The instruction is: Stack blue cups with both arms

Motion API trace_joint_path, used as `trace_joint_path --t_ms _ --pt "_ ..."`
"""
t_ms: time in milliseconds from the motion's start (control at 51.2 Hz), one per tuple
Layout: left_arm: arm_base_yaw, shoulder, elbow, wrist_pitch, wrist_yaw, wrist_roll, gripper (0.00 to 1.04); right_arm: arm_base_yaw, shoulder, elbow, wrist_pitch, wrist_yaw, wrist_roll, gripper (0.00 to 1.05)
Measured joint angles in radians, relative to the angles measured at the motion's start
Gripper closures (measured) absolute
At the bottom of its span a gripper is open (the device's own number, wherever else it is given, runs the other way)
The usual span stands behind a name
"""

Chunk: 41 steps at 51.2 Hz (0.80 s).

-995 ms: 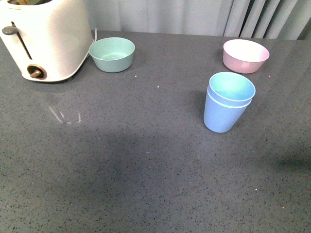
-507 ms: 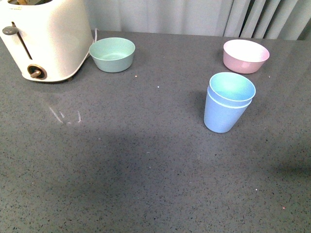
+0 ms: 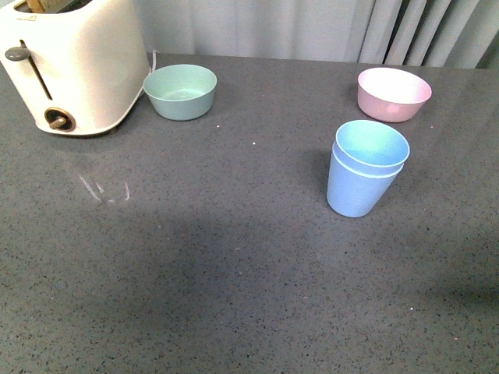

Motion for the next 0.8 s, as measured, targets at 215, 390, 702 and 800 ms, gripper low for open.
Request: trace_joint_path --t_ms 215,390,702,800 --pt "0.0 0.0 0.0 0.0 0.0 0.0 0.09 0.0 -0.002 0.0 0.0 0.0 0.0 0.8" --pt "0.0 0.0 0.0 0.0 0.0 0.0 0.09 0.0 -0.002 0.0 0.0 0.0 0.0 0.45" --pt "0.0 0.0 0.0 0.0 0.0 0.0 0.09 0.0 -0.002 0.0 0.0 0.0 0.001 0.09" --pt "0.0 0.0 0.0 0.0 0.0 0.0 0.09 0.0 -0.002 0.0 0.0 0.0 0.001 0.09"
